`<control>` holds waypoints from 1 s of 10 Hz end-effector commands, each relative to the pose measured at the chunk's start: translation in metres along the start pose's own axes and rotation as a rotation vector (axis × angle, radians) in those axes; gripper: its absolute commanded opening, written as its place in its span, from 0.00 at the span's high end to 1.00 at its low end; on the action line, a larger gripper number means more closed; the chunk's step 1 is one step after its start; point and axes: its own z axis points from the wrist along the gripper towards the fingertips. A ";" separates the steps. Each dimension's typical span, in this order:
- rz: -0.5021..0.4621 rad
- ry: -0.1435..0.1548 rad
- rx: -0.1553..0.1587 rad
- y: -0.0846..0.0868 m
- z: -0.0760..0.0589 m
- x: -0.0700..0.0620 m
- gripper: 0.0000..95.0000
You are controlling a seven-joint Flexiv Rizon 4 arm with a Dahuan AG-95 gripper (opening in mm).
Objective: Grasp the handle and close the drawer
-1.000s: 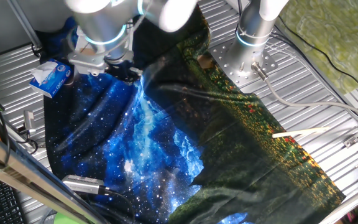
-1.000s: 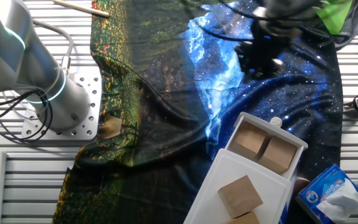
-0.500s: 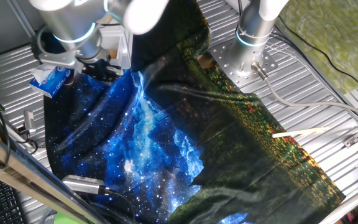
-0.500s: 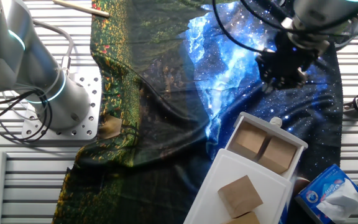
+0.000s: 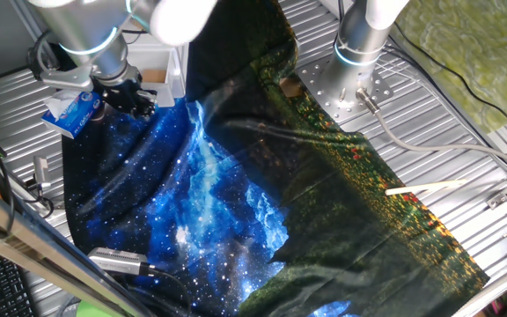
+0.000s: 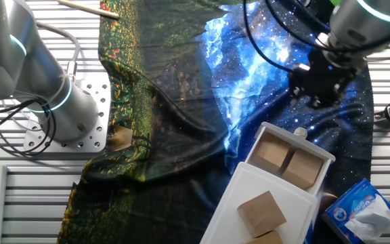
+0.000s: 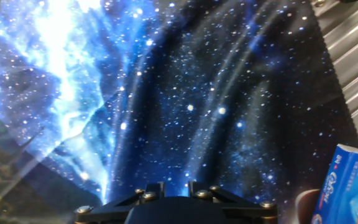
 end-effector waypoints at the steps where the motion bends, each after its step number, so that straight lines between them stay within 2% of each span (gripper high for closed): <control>1: 0.005 0.003 0.002 -0.005 0.002 0.001 0.80; 5: -0.004 0.000 0.005 -0.015 0.014 0.009 0.80; 6: -0.007 0.001 0.002 -0.016 0.015 0.011 0.60; 10: -0.011 0.001 -0.001 -0.020 0.016 0.016 0.60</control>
